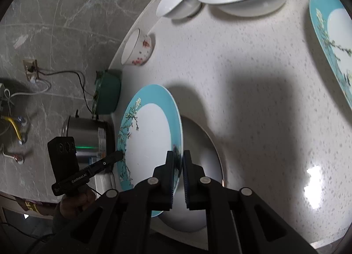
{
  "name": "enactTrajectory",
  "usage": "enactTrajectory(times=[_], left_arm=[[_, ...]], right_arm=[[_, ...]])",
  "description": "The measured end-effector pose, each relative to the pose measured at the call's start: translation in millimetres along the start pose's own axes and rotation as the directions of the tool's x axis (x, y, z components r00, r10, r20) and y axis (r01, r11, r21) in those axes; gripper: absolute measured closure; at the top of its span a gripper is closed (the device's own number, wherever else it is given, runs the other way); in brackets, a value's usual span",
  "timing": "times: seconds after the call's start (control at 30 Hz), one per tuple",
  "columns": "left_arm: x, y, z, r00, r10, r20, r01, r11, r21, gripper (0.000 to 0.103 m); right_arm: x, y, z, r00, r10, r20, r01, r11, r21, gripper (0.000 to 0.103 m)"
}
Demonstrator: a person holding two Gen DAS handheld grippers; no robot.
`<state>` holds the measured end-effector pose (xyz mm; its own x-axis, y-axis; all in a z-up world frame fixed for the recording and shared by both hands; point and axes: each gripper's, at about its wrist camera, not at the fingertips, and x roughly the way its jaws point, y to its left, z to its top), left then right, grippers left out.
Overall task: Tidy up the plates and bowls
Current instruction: 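Lift the teal-rimmed plate with both tools and lower it onto the grey plate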
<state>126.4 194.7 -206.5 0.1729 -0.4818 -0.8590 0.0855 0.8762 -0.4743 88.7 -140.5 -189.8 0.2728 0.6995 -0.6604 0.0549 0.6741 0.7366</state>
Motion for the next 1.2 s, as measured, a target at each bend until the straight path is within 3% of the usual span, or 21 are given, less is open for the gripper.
enactTrajectory(times=[0.43, 1.2], left_arm=[[11.3, -8.8, -45.9, 0.998, 0.050, -0.025, -0.050, 0.999, -0.019, 0.092], [33.6, -7.3, -40.9, 0.995, 0.097, -0.034, -0.098, 0.995, -0.010, 0.091]], right_arm=[[5.9, -16.8, -25.8, 0.998, -0.024, -0.065, 0.022, 0.999, -0.030, 0.093], [18.6, -15.4, -28.5, 0.995, -0.076, -0.063, 0.070, 0.993, -0.092, 0.093]])
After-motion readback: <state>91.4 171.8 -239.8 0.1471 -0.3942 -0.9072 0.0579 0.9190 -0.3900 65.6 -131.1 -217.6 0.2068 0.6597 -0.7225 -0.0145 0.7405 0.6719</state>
